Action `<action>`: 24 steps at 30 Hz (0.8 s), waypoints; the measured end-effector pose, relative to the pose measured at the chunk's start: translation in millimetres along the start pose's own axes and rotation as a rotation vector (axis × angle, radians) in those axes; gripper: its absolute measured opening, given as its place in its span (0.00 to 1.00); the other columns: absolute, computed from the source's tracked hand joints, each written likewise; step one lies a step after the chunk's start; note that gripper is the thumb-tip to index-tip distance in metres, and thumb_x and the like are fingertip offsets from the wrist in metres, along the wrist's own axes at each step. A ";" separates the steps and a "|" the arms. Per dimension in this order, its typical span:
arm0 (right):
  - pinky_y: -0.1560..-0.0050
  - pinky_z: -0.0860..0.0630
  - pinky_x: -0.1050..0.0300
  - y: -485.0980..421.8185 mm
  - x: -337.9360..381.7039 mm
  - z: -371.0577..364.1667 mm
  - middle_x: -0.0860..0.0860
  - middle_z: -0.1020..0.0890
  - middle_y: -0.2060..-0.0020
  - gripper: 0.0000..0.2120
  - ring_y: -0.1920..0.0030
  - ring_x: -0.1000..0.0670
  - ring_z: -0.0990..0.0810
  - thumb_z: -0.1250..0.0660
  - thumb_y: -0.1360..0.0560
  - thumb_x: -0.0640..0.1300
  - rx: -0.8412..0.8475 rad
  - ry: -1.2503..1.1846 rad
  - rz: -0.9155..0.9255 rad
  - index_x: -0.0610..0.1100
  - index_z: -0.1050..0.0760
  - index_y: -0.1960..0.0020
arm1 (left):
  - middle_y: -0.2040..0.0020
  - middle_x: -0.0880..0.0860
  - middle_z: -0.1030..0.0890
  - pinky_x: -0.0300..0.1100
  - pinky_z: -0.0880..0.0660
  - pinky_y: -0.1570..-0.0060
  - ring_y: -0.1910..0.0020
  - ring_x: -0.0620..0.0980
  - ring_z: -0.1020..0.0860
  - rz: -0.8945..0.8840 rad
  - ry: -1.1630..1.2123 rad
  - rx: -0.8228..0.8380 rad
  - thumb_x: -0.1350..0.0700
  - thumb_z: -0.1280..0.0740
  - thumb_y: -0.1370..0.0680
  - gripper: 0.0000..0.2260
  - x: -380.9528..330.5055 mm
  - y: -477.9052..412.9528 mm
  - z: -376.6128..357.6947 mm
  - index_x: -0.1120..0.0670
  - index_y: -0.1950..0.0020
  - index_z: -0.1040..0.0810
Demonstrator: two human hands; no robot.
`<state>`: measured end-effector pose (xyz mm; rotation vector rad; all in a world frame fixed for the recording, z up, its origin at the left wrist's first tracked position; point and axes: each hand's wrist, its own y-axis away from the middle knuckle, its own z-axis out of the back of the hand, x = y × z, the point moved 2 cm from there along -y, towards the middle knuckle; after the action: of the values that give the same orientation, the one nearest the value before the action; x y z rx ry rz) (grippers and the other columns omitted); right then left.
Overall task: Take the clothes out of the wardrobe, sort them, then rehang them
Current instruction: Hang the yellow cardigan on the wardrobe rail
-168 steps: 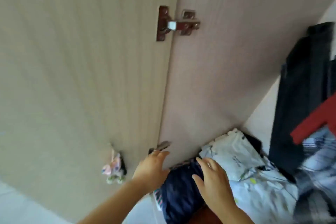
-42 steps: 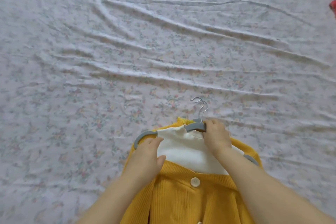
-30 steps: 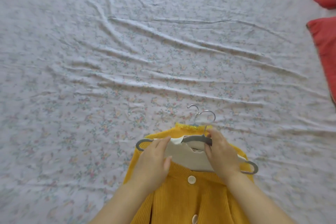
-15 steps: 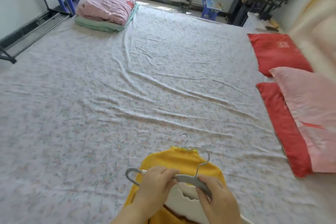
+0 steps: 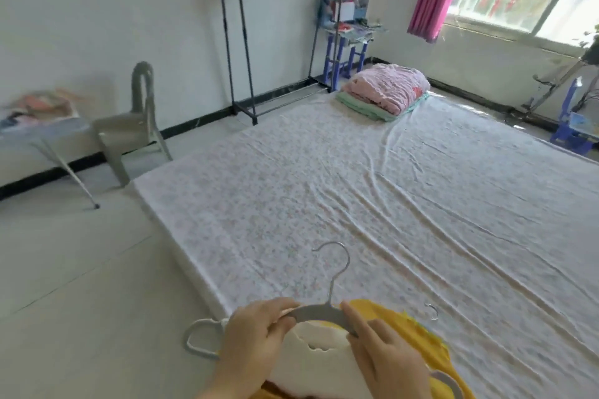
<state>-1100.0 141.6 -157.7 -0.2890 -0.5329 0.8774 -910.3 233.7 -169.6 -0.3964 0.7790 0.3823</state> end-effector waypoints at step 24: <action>0.84 0.41 0.68 -244.7 545.4 -122.0 0.57 0.26 0.69 0.23 0.80 0.56 0.30 0.33 0.31 0.48 0.017 -0.278 0.908 0.57 0.31 0.37 | 0.47 0.38 0.29 0.26 0.35 0.48 0.49 0.30 0.31 0.254 -0.472 -0.912 0.50 0.38 0.23 0.13 189.5 140.5 490.6 0.44 0.38 0.30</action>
<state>-589.1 419.7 26.4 -0.4035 -0.6565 1.8193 -560.6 623.3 -20.4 -1.0161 0.1461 1.0345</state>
